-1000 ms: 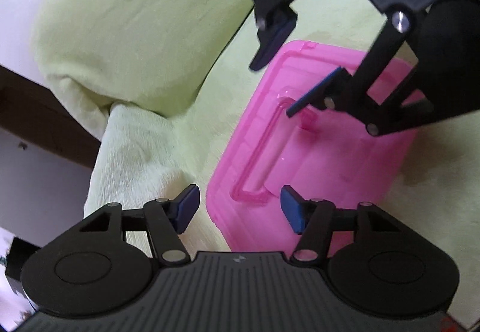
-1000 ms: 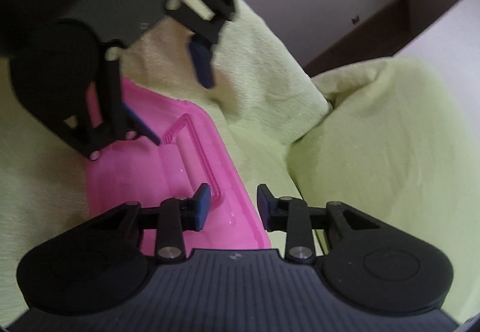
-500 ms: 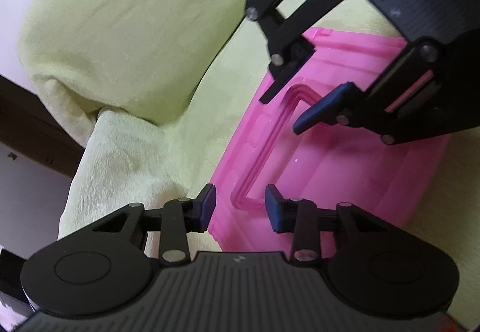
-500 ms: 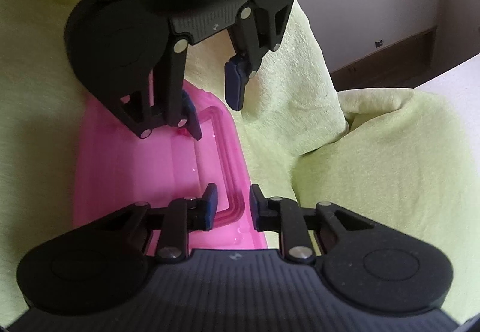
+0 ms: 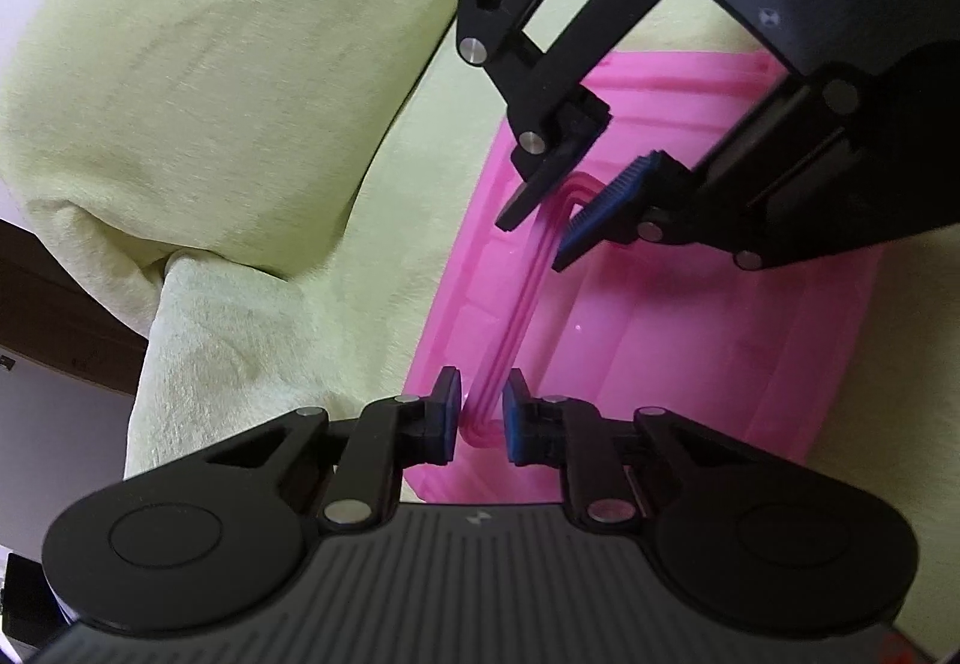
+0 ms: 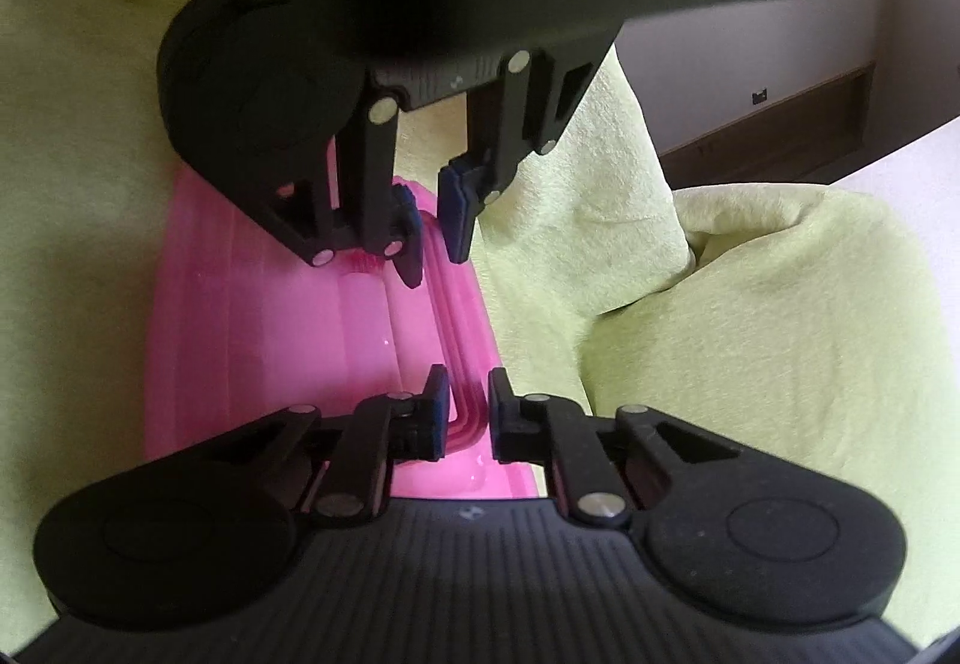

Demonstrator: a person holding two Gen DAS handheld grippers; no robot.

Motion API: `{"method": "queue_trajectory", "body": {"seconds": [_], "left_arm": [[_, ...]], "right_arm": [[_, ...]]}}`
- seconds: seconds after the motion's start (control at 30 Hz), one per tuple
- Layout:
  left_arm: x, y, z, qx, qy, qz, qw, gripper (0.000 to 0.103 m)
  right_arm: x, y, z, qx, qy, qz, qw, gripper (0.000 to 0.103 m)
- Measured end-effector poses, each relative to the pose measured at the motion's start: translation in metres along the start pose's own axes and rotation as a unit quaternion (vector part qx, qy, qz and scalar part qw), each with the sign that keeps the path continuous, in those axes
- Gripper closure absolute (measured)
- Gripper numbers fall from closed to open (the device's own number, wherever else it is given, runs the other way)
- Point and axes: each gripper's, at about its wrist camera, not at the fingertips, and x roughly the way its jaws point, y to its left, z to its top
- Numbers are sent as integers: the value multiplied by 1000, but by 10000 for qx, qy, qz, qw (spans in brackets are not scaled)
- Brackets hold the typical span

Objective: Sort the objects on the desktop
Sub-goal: 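Close the left tool on the lid rim while the right tool grips the lid handle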

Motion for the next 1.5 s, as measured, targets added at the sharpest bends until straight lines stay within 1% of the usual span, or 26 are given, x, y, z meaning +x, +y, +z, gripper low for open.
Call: {"method": "queue_trajectory", "body": {"seconds": [0.1,0.23,0.47,0.63,0.77,0.97,1.03,1.07,1.1,1.3,1.43,1.5], "left_arm": [[-13,-4,4,-143,10,-30,9999,85],[-38,-12,14,-381,-32,-115,9992,86],[-76,-46,28,-485,-61,-147,9987,88],[-90,-68,32,-562,-86,-258,9981,87],[-89,-80,36,-522,-48,-327,9981,87],[-81,-93,37,-370,12,-301,9989,86],[-79,-95,37,-320,-3,-302,9990,85],[-77,-96,37,-289,-6,-300,9991,82],[-76,-96,37,-264,-4,-304,9992,82],[-65,-96,37,-140,30,-321,9994,80],[-63,-100,36,-182,41,-334,9993,81],[-63,-101,35,-222,33,-332,9992,88]], "right_arm": [[-10,-2,-6,-68,-11,2,10000,94],[-31,-6,-19,0,18,65,10000,94],[-81,-5,-42,99,0,173,9998,93],[-107,-1,-50,209,15,308,9993,93],[-115,8,-56,115,47,349,9993,93],[-117,19,-59,-21,60,333,9994,93],[-116,23,-60,-91,49,309,9995,93],[-116,24,-60,-110,44,296,9995,93],[-116,25,-61,-122,39,290,9995,93],[-114,29,-63,-220,18,270,9994,92],[-110,32,-63,-344,12,230,9991,91],[-108,33,-62,-384,14,222,9990,91]]}}
